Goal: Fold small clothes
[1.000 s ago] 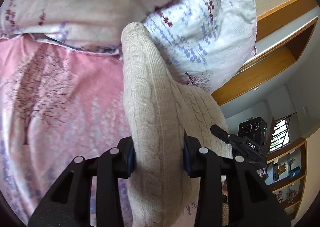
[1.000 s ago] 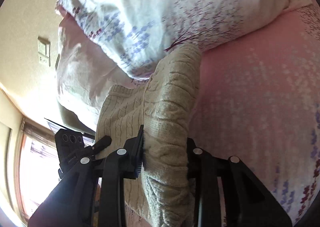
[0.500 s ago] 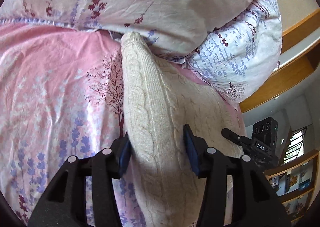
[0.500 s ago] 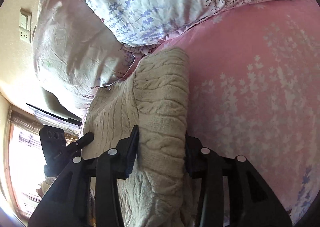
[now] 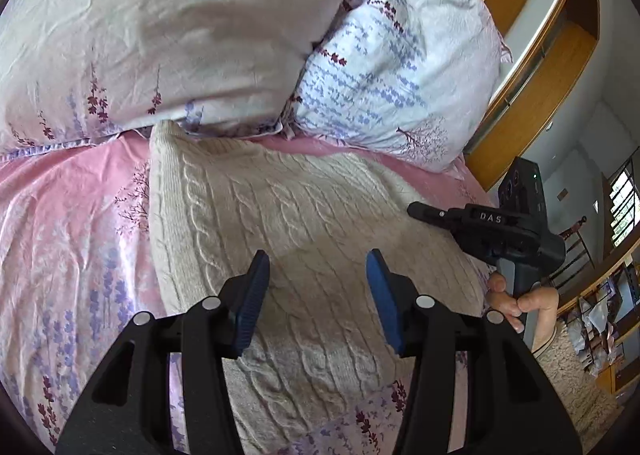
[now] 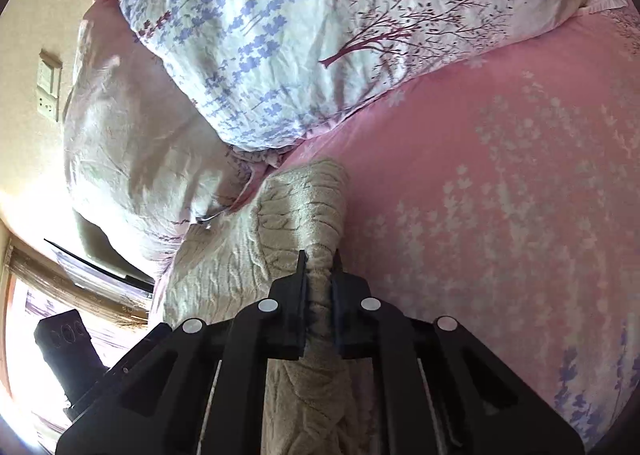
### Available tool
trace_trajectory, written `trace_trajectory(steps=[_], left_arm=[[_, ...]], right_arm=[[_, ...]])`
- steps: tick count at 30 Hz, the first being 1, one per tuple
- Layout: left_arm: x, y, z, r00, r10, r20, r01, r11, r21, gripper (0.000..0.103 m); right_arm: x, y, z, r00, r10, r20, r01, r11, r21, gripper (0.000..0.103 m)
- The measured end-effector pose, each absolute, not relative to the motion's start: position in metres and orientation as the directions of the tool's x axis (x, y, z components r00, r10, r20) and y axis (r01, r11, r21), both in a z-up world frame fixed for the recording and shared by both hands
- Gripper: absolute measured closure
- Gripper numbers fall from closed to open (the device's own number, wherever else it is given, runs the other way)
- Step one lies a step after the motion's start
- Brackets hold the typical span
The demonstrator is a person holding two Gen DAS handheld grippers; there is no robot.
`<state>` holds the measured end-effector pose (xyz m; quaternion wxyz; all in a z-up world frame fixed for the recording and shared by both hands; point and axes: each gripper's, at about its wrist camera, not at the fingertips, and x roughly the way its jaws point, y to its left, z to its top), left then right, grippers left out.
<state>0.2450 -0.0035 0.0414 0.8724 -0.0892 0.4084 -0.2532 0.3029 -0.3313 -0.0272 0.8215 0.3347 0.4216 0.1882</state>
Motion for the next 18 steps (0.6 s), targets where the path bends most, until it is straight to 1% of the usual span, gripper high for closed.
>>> trace_trajectory(steps=[5, 7, 8, 9, 10, 11, 13, 15, 18], left_arm=[[0.252, -0.015, 0.028, 0.546, -0.482, -0.685, 0.34, 0.875, -0.344, 0.052], [0.254, -0.022, 0.027, 0.56, -0.453, -0.693, 0.344, 0.889, -0.303, 0.052], [0.252, -0.024, 0.029, 0.568, -0.439, -0.696, 0.344, 0.895, -0.284, 0.052], [0.247, -0.024, 0.032, 0.574, -0.44, -0.69, 0.351, 0.894, -0.278, 0.051], [0.242, -0.023, 0.035, 0.581, -0.453, -0.677, 0.364, 0.888, -0.282, 0.051], [0.234, -0.019, 0.039, 0.587, -0.464, -0.663, 0.375, 0.882, -0.284, 0.051], [0.221, -0.016, 0.047, 0.606, -0.466, -0.645, 0.389, 0.881, -0.27, 0.049], [0.211, -0.015, 0.051, 0.616, -0.465, -0.636, 0.399, 0.88, -0.257, 0.048], [0.207, -0.02, 0.045, 0.594, -0.468, -0.654, 0.408, 0.876, -0.257, 0.047]], right_arm=[[0.312, -0.327, -0.04, 0.553, 0.524, -0.648, 0.023, 0.768, 0.64, 0.093], [0.31, -0.322, -0.034, 0.557, 0.497, -0.665, 0.004, 0.799, 0.601, 0.092], [0.304, -0.322, -0.026, 0.574, 0.476, -0.666, -0.012, 0.819, 0.574, 0.088], [0.295, -0.321, -0.017, 0.599, 0.461, -0.655, -0.031, 0.831, 0.556, 0.085], [0.285, -0.321, -0.007, 0.622, 0.45, -0.64, -0.055, 0.841, 0.538, 0.079], [0.274, -0.32, 0.004, 0.641, 0.452, -0.62, -0.092, 0.847, 0.524, 0.069], [0.248, -0.319, 0.022, 0.669, 0.485, -0.564, -0.169, 0.838, 0.519, 0.058], [0.228, -0.315, 0.031, 0.647, 0.555, -0.523, -0.249, 0.802, 0.544, 0.058], [0.218, -0.301, 0.021, 0.571, 0.633, -0.523, -0.295, 0.753, 0.588, 0.058]])
